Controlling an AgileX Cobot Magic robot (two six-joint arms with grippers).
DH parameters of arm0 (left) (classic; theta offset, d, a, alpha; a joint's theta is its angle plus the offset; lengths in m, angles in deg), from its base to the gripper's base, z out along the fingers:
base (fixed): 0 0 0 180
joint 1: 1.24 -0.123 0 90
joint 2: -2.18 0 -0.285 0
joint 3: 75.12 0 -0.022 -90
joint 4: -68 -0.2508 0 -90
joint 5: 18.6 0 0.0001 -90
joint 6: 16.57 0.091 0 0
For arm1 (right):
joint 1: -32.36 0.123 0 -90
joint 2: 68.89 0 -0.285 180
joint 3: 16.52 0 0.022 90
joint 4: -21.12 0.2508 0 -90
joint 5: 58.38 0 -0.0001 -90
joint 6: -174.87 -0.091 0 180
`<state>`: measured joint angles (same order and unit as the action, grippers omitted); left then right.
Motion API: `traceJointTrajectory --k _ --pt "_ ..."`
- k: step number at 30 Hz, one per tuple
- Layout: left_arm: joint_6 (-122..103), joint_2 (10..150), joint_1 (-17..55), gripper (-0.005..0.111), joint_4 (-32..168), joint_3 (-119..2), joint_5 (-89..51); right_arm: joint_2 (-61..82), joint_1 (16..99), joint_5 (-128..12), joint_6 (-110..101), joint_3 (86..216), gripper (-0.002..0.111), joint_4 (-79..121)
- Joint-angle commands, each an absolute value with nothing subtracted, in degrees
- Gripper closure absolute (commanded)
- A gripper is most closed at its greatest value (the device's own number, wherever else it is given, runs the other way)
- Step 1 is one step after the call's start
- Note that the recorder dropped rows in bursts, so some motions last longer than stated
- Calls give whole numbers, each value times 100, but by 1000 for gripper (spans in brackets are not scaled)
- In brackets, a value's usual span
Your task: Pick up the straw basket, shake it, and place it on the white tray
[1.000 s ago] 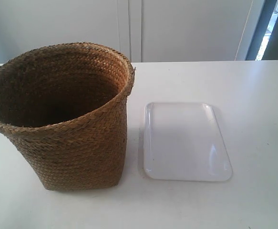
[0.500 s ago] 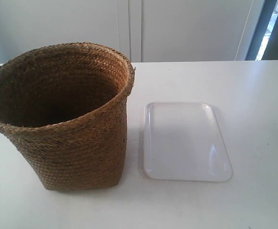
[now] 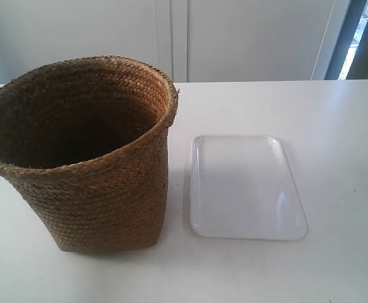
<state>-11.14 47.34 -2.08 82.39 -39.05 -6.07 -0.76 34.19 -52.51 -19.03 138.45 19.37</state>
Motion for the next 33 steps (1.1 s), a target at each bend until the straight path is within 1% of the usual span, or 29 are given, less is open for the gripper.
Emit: traceJointTrajectory --k 1,6,9,12,14,18,21,24,26,27,28,29,30,31,32,33 --pt "-866 6185 -232 107 8303 -5140 -2717 1217 3629 -7544 -1573 15085 108 1841" --pt "-921 7704 -340 107 8163 -6586 -4411 1979 3939 -9445 -1055 16309 108 1970" --pt "-1145 8290 -340 107 7791 -7414 -5390 2195 4134 -10310 -655 16976 108 2341" --pt "-1200 8697 -328 107 7403 -8125 -5995 2388 4341 -11104 -221 17657 108 2774" --pt "-1216 8898 -328 107 7305 -8466 -6449 2553 4506 -11609 -191 18079 108 2831" --pt "-1227 9060 -328 107 7137 -9117 -7884 2917 4809 -12243 -191 18679 108 2910" --pt "-1227 9060 -328 107 7226 -9400 -8391 3402 5142 -12834 -266 19149 108 2922" --pt "-1132 9069 -328 107 7374 -9413 -8804 3793 5409 -12834 -281 19246 108 2912" --pt "-1119 9083 -328 101 7374 -9413 -8856 3969 5534 -12834 -281 19246 108 2923" --pt "-1119 9083 -328 91 7431 -9413 -8856 4022 5532 -12834 -281 19246 108 3099" --pt "-1098 9083 -328 85 7510 -9413 -8856 4022 5532 -12834 -281 19246 106 3236" --pt "-985 9094 -328 66 7659 -9413 -8856 4022 5532 -12834 -230 19290 100 3347" --pt "-923 9132 -328 50 7701 -9413 -8856 4008 5532 -12834 -230 19366 92 3362" --pt "-924 9159 -328 42 7774 -9401 -8856 3998 5532 -12834 -230 19440 83 3447" --pt "-924 9233 -328 36 7807 -9401 -8856 3998 5532 -12834 -230 19505 72 3560" --pt "-912 9305 -328 34 7818 -9401 -8856 3998 5543 -12834 -230 19510 59 3628"
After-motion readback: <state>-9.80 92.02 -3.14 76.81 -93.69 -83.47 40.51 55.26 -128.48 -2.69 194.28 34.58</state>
